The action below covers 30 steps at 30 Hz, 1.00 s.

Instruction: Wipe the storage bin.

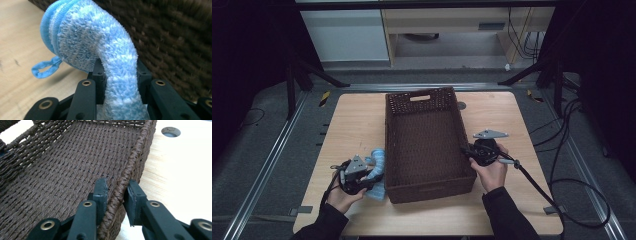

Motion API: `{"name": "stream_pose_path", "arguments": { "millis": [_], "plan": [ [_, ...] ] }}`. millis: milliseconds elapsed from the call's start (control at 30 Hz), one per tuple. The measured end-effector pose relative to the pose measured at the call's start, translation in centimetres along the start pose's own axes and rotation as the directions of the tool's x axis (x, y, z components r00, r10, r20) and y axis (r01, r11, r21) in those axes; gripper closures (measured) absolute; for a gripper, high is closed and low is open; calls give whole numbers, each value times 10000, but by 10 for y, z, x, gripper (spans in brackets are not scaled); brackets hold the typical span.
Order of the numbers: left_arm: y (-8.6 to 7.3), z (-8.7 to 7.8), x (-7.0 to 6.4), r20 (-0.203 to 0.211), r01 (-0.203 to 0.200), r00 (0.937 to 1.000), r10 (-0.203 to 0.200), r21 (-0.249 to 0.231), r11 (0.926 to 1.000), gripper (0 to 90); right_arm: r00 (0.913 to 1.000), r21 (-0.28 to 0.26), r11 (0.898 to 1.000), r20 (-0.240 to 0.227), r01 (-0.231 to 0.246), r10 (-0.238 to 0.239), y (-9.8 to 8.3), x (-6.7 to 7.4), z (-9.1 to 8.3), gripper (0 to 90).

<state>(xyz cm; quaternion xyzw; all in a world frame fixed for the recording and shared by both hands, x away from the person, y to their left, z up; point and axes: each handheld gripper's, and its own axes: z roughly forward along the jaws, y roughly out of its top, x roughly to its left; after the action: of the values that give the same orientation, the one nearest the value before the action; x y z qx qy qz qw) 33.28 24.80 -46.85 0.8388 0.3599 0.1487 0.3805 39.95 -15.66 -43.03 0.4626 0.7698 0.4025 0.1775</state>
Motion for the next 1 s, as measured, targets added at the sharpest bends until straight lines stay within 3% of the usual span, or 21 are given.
{"name": "stream_pose_path", "arguments": {
  "millis": [233, 400, 567, 667, 833, 1000],
  "plan": [
    [2, 2, 2, -32, 18, 10000, -18, -12, 10000, 687, 9996, -122, 9996, 89, -258, 259, 5, -4, 8, 740],
    [16, -15, 2, -130, -10, 9999, 0, -791, 9969, 686, 9986, -230, 9983, -4, -530, 530, 9, -11, 14, 736],
    [28, -33, -1, -276, -150, 9996, 112, -1418, 9898, 687, 9993, -114, 9994, 134, -337, 338, 11, -10, 15, 737],
    [22, -30, -3, -246, -204, 9995, 175, -1245, 9920, 686, 9993, -118, 9993, 122, -348, 350, 11, -10, 15, 736],
    [3, -13, -10, 77, -179, 9998, 182, -382, 9991, 686, 9994, -79, 9995, 154, -297, 298, 12, -10, 15, 720],
    [-9, -5, -15, 154, -122, 9998, 120, 149, 9998, 686, 9990, -103, 9997, 378, -224, 228, 12, -10, 12, 630]
  ]
}}
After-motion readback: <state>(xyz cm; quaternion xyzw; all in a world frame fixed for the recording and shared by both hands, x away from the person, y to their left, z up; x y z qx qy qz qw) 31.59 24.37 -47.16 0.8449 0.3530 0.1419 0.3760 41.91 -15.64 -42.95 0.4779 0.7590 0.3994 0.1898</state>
